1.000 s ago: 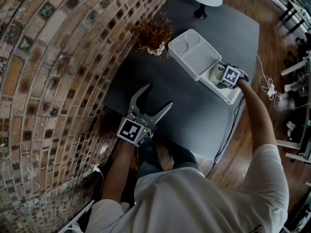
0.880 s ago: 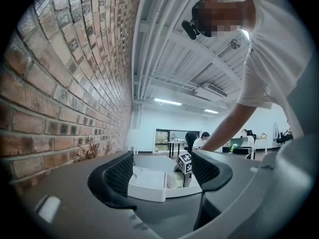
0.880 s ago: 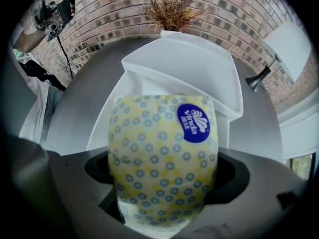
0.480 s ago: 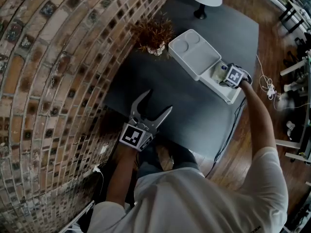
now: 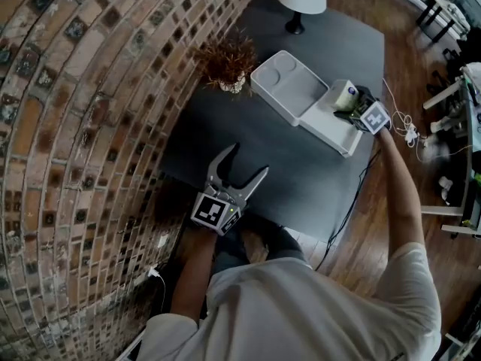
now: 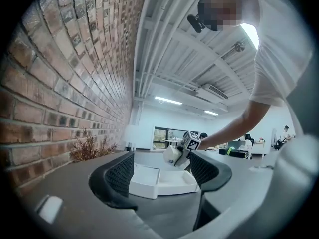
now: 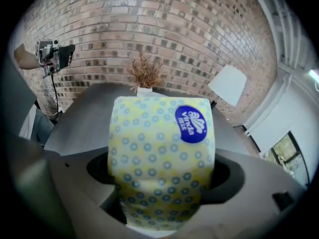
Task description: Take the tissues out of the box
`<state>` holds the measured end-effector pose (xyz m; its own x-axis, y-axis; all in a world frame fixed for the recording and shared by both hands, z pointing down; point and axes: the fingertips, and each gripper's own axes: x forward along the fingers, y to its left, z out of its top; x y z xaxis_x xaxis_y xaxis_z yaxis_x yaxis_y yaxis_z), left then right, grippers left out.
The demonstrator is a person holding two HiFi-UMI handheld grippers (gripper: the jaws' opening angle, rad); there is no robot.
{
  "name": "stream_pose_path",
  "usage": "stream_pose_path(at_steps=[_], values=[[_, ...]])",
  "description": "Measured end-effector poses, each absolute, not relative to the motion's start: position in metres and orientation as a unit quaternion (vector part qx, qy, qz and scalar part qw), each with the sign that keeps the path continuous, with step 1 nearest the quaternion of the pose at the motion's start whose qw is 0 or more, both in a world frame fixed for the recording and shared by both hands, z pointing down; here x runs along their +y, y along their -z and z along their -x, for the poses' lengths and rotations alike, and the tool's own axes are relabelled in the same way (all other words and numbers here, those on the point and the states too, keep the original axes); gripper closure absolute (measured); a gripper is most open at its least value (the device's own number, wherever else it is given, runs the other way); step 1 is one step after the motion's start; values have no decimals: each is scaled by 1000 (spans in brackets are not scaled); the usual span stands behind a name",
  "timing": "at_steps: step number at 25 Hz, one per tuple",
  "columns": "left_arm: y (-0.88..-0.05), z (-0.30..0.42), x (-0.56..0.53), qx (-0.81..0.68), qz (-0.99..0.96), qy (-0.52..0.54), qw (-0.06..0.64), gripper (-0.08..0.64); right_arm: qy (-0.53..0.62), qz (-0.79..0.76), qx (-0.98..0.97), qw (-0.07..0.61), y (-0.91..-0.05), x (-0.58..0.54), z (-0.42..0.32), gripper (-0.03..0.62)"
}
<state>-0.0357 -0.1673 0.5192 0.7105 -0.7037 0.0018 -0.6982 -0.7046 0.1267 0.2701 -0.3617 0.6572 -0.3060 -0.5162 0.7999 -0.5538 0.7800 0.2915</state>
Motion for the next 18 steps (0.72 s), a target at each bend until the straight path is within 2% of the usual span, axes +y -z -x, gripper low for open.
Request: stream_pose_path(at_steps=[8,18], values=[[-524,29,-159,-361,-931,17,50,219,43,-414,-835,359,-560,-322,-238,126],[-502,23,-146,-340,-940,21,38,229,65,-507,-826,239,-505,-238,-195,126]])
